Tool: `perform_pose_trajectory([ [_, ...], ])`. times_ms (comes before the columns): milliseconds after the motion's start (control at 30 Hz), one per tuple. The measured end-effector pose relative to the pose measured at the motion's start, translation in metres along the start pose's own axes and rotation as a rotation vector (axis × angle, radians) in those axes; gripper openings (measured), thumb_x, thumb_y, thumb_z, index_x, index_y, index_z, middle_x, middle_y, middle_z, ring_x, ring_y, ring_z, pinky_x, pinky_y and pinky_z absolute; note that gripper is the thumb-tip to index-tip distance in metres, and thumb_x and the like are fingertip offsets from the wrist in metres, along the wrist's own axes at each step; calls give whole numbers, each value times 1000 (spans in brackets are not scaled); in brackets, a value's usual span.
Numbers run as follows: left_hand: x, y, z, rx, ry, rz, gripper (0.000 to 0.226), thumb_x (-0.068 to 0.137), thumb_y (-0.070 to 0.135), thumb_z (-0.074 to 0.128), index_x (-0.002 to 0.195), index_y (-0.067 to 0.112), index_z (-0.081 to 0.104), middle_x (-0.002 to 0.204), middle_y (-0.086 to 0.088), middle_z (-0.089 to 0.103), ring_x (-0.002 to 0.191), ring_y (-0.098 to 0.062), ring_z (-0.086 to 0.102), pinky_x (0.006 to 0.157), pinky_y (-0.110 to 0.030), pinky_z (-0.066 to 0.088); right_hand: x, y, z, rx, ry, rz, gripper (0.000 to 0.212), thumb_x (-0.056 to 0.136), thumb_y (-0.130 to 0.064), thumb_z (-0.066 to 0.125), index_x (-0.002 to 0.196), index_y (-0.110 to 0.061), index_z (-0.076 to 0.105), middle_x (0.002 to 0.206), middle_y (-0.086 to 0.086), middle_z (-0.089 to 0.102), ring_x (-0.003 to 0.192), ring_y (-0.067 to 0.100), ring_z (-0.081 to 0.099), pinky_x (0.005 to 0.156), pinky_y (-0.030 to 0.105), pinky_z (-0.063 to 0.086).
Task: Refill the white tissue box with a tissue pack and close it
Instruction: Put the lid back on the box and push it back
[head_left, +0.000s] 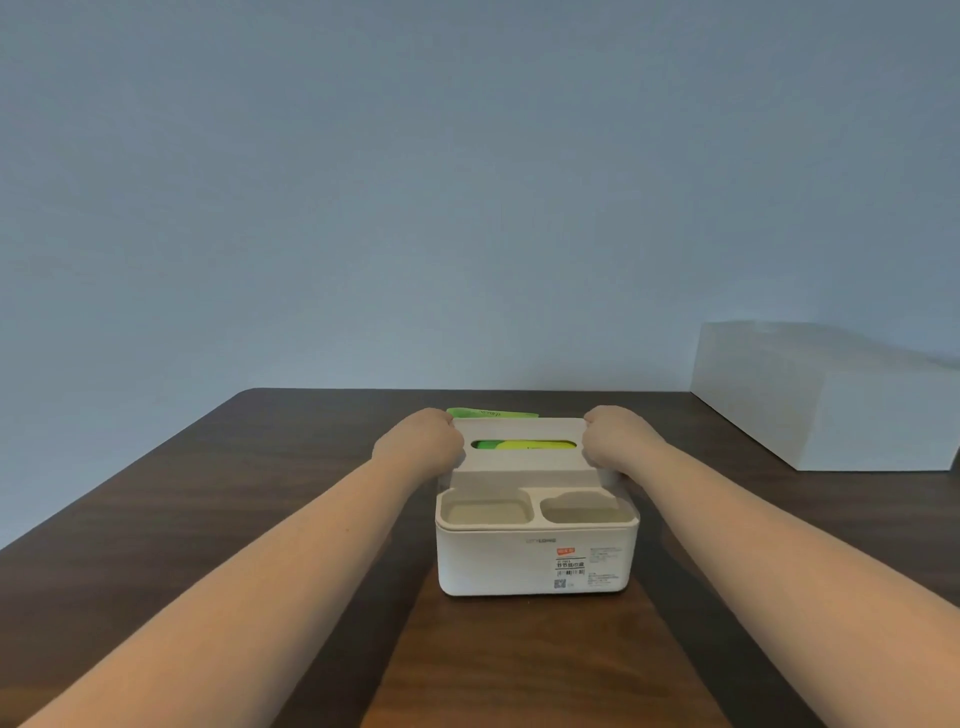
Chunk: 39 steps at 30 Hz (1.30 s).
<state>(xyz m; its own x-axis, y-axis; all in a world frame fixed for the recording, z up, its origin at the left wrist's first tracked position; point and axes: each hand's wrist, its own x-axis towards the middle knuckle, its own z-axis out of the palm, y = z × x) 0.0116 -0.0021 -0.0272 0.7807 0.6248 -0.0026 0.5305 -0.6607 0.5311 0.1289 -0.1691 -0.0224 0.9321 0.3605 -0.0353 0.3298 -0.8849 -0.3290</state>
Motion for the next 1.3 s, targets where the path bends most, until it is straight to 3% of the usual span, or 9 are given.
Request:
perform_pose_trajectory([
  [133,-4,7,0,309,10,14,31,82,16,44,108,18,61,101,-1,65,87,-24,58,74,-34,45,-2,2,5,-3,20,-3,34,86,-4,45,117,-15,55,117,7,59,99,27,55,81,35,47],
  [233,-8,9,-2,384,21,32,27,81,16,45,102,15,62,92,-1,63,85,-24,60,74,-33,46,-10,0,5,-34,-11,12,45,85,-1,49,128,-13,51,119,9,59,99,27,56,82,35,51],
  [400,-20,2,-3,118,-85,12,50,93,36,27,129,6,46,109,-13,61,92,-30,62,85,-37,48,-35,8,-2,61,-45,-40,34,95,-12,41,123,3,54,94,14,56,87,35,59,68,35,47],
  [467,-35,-4,-3,17,-107,10,67,90,56,22,121,4,51,81,-12,64,63,-28,60,73,-35,51,-49,14,-3,200,-60,-8,33,99,-23,35,113,0,55,82,14,55,76,32,57,62,33,45],
  [567,-54,-17,0,-6,-138,20,70,84,71,31,98,9,61,73,-13,68,59,-27,62,70,-31,56,-70,21,-6,516,-115,77,34,98,-37,39,105,-6,53,81,10,56,66,26,56,57,29,46],
  [733,-78,-30,4,-62,-141,-16,41,88,35,42,83,3,66,76,-14,77,54,-25,67,64,-28,59,-90,36,-8,375,-223,66,20,90,-14,48,98,0,60,78,19,67,52,24,59,46,26,48],
  [833,-82,-28,12,-34,-69,5,32,82,17,39,64,3,61,72,-20,77,49,-30,61,72,-34,62,-94,36,-2,274,-215,88,15,79,6,48,72,5,62,67,24,66,40,22,47,40,20,36],
  [1133,-82,-12,22,37,-10,30,23,71,7,42,50,8,51,55,-14,61,51,-30,55,64,-30,53,-90,45,0,302,-66,58,22,75,12,46,60,-2,53,60,20,57,54,29,54,50,30,38],
  [1300,-73,31,45,103,-14,146,28,82,6,45,57,3,57,64,-14,64,68,-33,70,78,-37,61,-82,88,-19,315,2,110,25,76,9,45,54,-3,51,41,12,53,29,20,44,34,15,34],
])
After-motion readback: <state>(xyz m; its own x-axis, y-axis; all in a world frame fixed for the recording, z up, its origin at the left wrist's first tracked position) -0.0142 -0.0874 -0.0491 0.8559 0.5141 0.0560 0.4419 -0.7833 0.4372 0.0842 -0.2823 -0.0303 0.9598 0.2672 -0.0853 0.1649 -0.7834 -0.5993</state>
